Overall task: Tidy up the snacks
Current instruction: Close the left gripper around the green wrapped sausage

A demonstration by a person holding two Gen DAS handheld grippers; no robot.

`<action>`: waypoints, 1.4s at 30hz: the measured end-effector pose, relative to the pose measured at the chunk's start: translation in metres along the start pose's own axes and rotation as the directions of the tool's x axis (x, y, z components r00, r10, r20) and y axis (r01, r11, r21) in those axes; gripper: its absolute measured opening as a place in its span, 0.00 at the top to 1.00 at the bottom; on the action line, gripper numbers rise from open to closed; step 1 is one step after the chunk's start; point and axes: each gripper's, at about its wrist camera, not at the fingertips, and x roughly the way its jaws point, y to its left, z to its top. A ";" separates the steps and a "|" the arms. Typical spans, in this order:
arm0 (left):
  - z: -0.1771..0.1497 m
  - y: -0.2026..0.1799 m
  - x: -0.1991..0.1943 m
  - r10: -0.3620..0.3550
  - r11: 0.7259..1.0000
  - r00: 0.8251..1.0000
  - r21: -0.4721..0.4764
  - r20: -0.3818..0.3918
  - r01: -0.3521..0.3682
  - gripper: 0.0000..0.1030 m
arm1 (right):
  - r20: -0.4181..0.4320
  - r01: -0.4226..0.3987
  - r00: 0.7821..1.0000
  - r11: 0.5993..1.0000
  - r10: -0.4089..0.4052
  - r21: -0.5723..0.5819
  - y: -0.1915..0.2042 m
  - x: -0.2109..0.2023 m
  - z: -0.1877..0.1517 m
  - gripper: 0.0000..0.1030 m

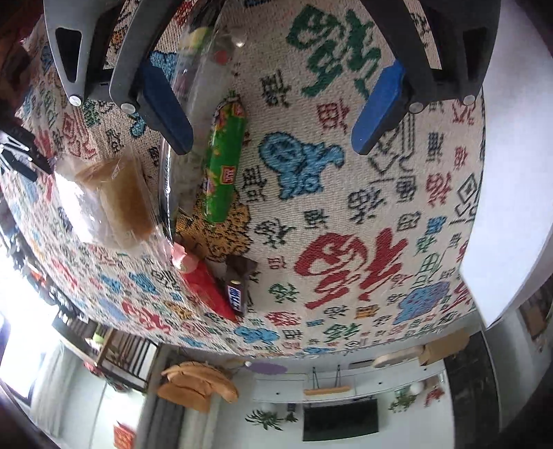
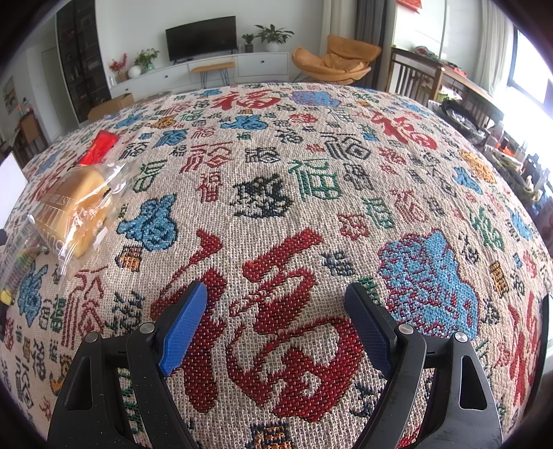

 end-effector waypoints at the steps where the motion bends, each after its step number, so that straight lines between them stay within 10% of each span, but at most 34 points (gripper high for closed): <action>1: 0.002 -0.006 0.005 0.023 1.000 1.000 0.020 -0.003 -0.023 0.17 | 0.000 0.000 1.000 1.000 0.000 0.000 0.000 0.000 0.000 0.18; 9: 0.017 -0.015 0.033 0.038 0.999 0.998 0.041 -0.054 -0.036 0.33 | 0.000 0.000 1.000 1.000 0.000 0.001 0.000 0.000 0.000 0.18; 13: 0.016 -0.017 0.029 0.039 0.997 0.997 0.074 -0.070 -0.034 0.78 | 0.000 0.001 1.000 1.000 -0.001 0.001 0.000 0.000 0.000 0.18; 26: -0.090 0.053 -0.041 0.072 0.969 0.997 -0.235 0.005 -0.069 0.78 | 0.000 0.002 1.000 1.000 -0.002 0.001 0.000 0.000 0.000 0.18; 29: -0.095 0.050 -0.041 0.084 0.969 0.995 -0.237 0.055 -0.069 0.72 | 0.000 0.002 1.000 1.000 -0.002 0.002 0.000 0.000 0.000 0.18; 33: -0.097 0.041 -0.037 0.067 0.973 0.991 -0.228 0.112 -0.040 0.27 | 0.000 0.002 1.000 1.000 -0.002 0.002 0.000 0.000 0.000 0.18; 42: -0.091 0.024 -0.025 0.173 0.974 0.983 -0.158 0.064 -0.161 0.07 | 0.000 0.003 1.000 1.000 -0.003 0.003 0.000 0.000 0.000 0.18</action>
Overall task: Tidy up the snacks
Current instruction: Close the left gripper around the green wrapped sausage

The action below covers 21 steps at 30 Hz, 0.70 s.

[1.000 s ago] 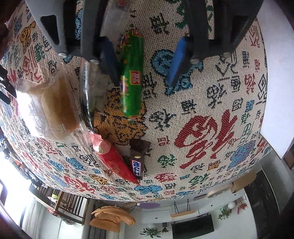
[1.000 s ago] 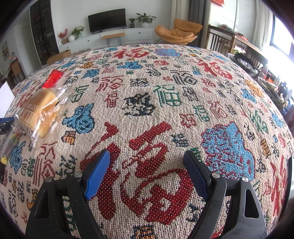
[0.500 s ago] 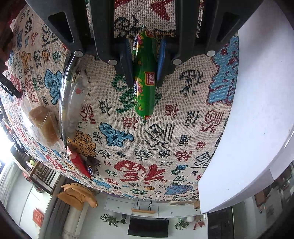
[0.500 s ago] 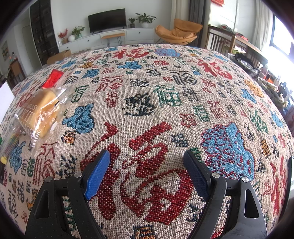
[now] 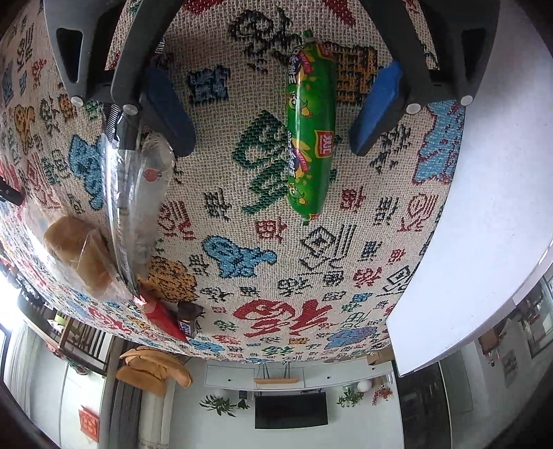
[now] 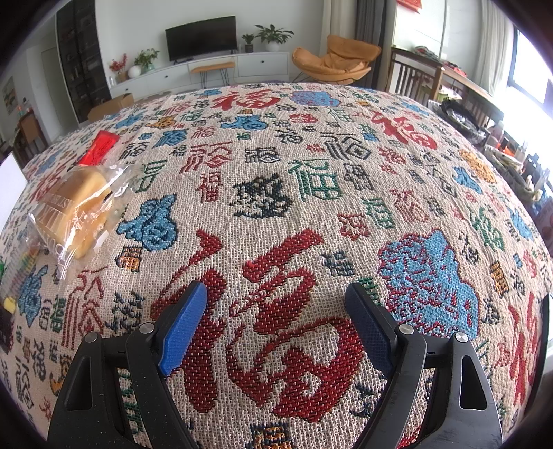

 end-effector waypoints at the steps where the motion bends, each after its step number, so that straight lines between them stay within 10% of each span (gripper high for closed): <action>1: 0.001 0.002 0.001 0.000 1.000 1.000 -0.013 -0.006 0.000 0.05 | 0.000 0.000 1.000 1.000 0.000 0.000 0.000 0.000 0.000 0.18; 21: -0.002 0.003 0.002 0.022 0.999 1.000 -0.023 -0.013 -0.022 0.00 | 0.000 0.001 1.000 1.000 -0.001 0.001 0.000 0.000 0.000 0.18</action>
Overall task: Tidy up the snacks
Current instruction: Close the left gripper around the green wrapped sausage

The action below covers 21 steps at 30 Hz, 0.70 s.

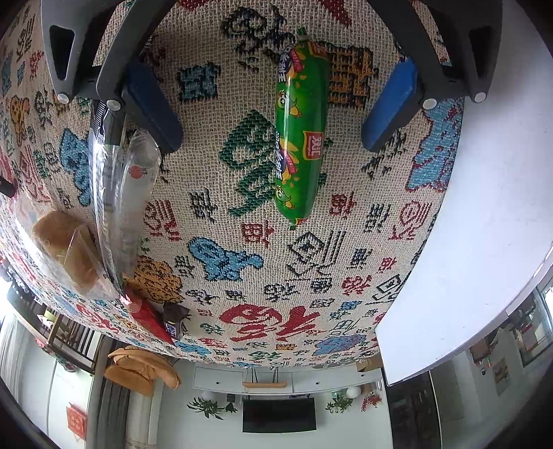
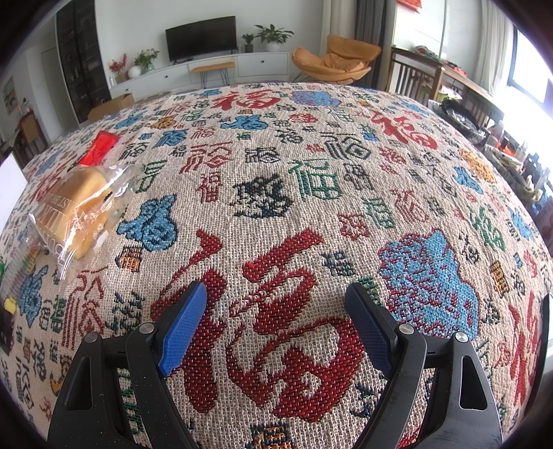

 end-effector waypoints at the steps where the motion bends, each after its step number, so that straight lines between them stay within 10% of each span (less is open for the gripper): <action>1: 0.000 0.000 0.000 0.000 1.000 1.000 0.000 0.000 0.000 0.00 | 0.000 0.000 1.000 1.000 0.000 0.000 0.000 0.000 0.000 0.18; 21: 0.000 0.001 0.000 -0.004 1.000 1.000 -0.003 -0.001 0.004 0.00 | -0.025 -0.091 0.996 0.995 0.091 -0.034 0.000 0.004 0.004 0.10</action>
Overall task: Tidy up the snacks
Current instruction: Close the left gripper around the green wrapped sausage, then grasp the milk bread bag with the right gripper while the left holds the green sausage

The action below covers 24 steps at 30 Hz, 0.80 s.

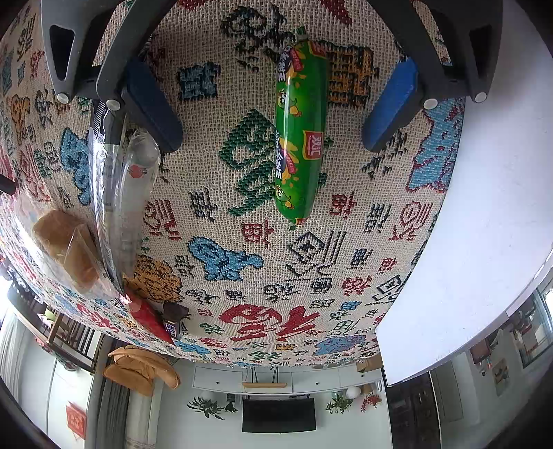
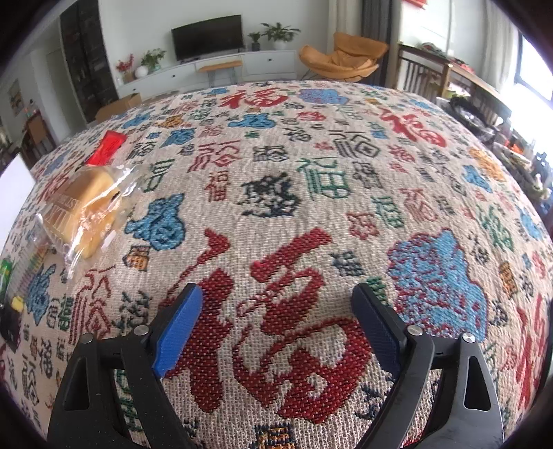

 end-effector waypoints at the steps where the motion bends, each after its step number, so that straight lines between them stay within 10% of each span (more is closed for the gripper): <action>1: 0.000 0.000 0.000 0.000 1.000 1.000 0.000 0.000 0.000 0.00 | -0.025 -0.046 0.999 0.998 0.045 -0.045 0.001 0.001 0.005 0.10; 5: 0.000 0.000 0.000 0.000 1.000 1.000 0.000 0.000 0.000 0.00 | -0.039 -0.273 0.962 0.947 0.270 -0.169 0.017 -0.018 0.052 0.13; 9: 0.000 0.000 0.000 0.000 1.000 1.000 0.000 0.000 0.000 0.00 | -0.086 -0.415 0.902 0.799 0.422 -0.436 0.075 -0.037 0.099 0.12; 16: 0.000 0.000 0.001 0.000 1.000 1.000 0.000 0.000 0.000 0.00 | -0.359 -0.401 0.913 0.572 0.192 -0.715 0.171 0.038 0.092 0.12; 19: 0.000 0.000 0.001 -0.001 1.000 1.000 0.000 0.000 0.001 0.00 | -0.378 -0.356 0.920 0.624 0.104 -0.696 0.182 0.074 0.084 0.14; 24: 0.000 0.000 0.001 -0.001 1.000 1.000 0.000 0.000 0.001 0.00 | -0.256 -0.324 0.938 0.851 0.232 -0.413 0.150 0.062 0.087 0.25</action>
